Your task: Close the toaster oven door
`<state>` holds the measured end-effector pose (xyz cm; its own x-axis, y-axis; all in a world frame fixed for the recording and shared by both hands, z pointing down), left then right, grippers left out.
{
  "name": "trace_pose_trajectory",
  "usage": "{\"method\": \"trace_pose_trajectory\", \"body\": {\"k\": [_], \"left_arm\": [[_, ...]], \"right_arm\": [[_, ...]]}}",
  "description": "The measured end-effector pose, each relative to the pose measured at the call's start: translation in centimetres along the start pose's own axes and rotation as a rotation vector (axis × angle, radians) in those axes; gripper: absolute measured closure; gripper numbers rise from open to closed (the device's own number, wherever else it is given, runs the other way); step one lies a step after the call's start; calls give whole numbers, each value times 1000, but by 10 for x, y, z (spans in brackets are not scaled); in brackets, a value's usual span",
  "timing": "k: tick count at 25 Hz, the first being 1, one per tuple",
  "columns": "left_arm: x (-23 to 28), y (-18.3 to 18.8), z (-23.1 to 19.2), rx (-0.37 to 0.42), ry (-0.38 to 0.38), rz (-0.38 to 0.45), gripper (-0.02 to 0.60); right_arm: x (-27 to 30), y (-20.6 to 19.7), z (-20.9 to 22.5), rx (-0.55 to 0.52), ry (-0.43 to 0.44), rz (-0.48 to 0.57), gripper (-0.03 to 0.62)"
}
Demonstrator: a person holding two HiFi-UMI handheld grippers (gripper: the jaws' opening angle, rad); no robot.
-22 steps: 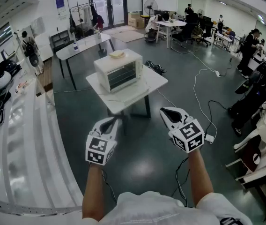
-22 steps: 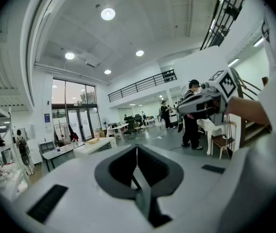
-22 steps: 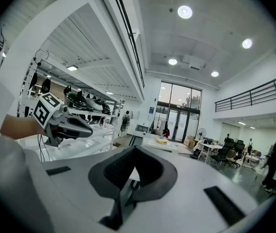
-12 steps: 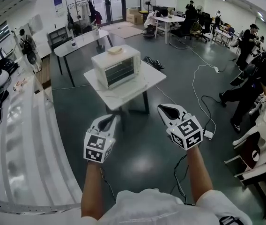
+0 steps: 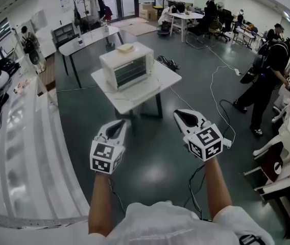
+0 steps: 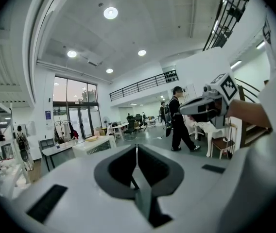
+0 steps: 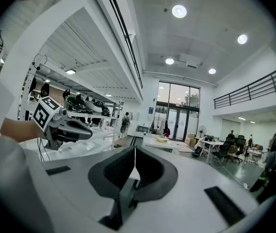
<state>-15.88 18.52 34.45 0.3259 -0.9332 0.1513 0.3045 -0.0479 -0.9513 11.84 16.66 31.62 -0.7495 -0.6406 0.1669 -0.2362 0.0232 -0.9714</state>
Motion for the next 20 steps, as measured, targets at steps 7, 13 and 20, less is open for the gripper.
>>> {"method": "trace_pose_trajectory", "body": {"k": [7, 13, 20], "left_arm": [[-1, -8, 4, -35, -9, 19, 556], [3, -13, 12, -38, -11, -7, 465], [8, -19, 24, -51, 6, -56, 465]], "right_arm": [[-2, -5, 0, 31, 13, 10, 577], [-4, -14, 3, 49, 26, -2, 472], [-11, -28, 15, 76, 32, -14, 461]]}}
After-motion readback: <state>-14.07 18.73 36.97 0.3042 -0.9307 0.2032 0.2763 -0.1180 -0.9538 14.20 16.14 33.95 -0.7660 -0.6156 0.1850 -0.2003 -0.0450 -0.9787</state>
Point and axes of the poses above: the fingertips, and each gripper's own axes: x forward along the fingers, z to its right, y out of its top, the point moved 9 cm from there along -x, backward along the fingers, and after that the axes turned 10 degrees about y, right-handed, at the moved point
